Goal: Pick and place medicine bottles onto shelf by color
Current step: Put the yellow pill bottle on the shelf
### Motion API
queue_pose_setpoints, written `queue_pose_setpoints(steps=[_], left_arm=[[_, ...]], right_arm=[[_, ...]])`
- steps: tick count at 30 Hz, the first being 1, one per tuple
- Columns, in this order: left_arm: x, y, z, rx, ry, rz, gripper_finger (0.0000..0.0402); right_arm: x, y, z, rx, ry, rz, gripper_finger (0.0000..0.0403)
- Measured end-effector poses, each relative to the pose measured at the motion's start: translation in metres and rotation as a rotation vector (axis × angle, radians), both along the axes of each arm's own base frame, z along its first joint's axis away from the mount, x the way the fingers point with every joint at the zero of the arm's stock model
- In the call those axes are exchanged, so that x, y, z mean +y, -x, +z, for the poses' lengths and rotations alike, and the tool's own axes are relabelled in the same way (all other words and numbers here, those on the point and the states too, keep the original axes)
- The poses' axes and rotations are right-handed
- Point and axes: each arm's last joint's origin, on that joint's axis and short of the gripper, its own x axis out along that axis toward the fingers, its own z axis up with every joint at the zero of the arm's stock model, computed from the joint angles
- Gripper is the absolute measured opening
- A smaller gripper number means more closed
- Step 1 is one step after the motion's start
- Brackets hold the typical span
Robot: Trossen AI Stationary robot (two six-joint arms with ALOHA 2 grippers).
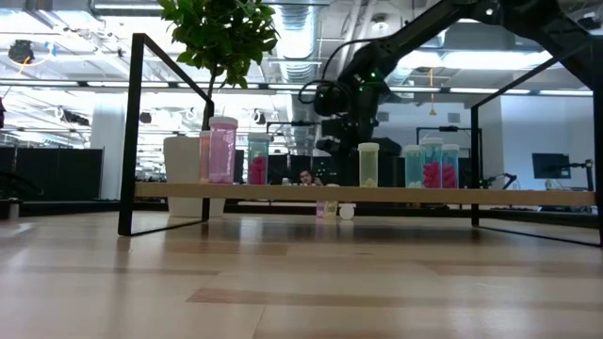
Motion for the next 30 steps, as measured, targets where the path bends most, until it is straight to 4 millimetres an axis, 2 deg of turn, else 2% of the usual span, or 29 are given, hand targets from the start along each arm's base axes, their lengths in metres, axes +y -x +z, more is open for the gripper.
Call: queue_pose_setpoints(steps=[9,19,30], left_arm=[[0.0,0.0,0.0,-0.012,0.009,0.011,0.0162],[0.0,0.0,0.0,-0.042,0.045,0.027,0.0162],[-0.001,0.0,-0.001,-0.033,0.068,0.001,0.0162]], right_arm=[[-0.016,0.013,-0.001,0.017,-0.001,-0.005,0.0139],[-0.003,0.004,0.0,-0.003,-0.029,0.01,0.0138],[-0.013,0.011,0.0,0.001,-0.022,0.01,0.0137]])
